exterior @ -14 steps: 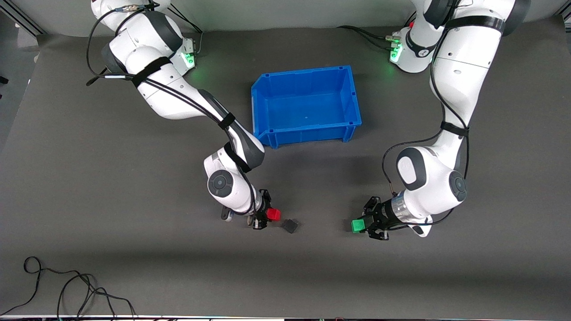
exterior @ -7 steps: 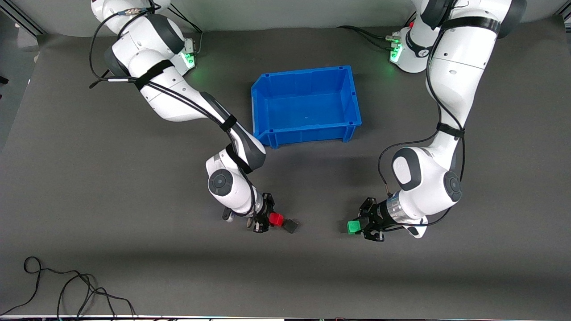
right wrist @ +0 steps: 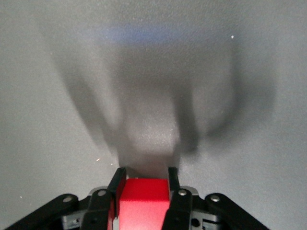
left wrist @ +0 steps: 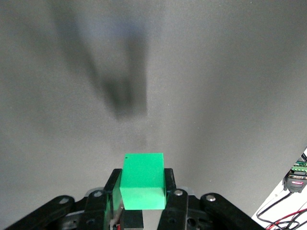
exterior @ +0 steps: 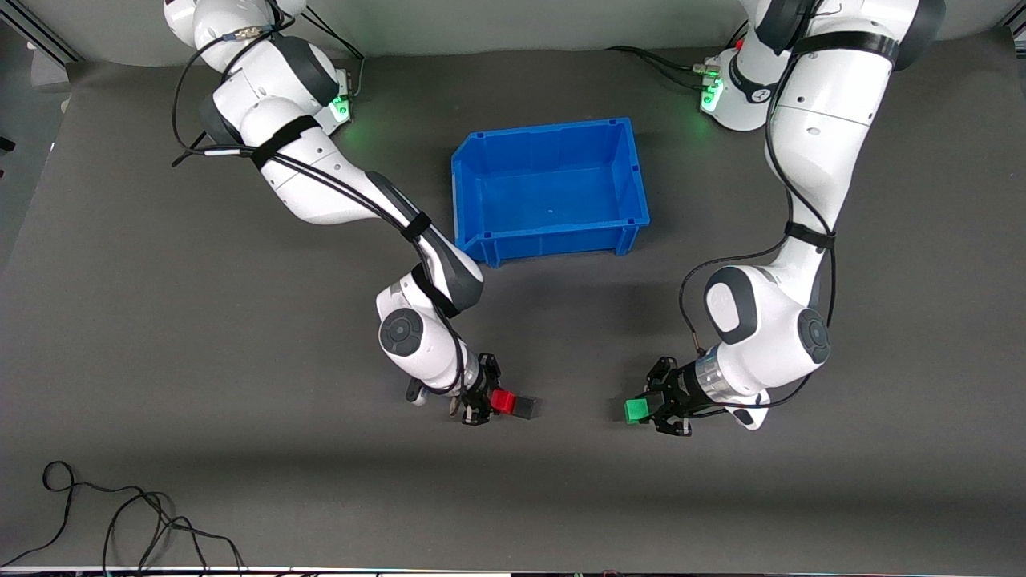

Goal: Attach green and red cubes to black cube
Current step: 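Carry the red cube and green cube toward the black cube, then press the red and green cubes against the black cube from both sides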

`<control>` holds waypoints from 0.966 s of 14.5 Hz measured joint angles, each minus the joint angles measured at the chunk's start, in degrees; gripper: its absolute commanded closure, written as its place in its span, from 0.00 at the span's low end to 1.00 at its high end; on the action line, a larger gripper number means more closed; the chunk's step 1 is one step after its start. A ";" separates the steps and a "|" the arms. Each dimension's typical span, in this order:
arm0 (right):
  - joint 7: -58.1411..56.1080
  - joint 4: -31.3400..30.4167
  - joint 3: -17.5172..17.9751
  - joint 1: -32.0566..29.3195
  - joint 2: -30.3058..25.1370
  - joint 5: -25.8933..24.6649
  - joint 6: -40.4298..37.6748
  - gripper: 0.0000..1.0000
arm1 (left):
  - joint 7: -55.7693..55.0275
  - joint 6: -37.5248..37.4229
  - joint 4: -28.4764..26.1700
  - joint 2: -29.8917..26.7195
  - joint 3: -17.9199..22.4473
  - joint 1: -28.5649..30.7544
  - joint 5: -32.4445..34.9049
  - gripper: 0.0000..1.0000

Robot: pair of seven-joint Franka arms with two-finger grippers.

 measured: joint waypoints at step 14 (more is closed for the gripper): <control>-6.86 1.78 -3.36 5.95 0.38 -1.77 -1.24 0.72 | -2.06 5.32 0.08 2.42 -0.09 -5.62 0.00 0.73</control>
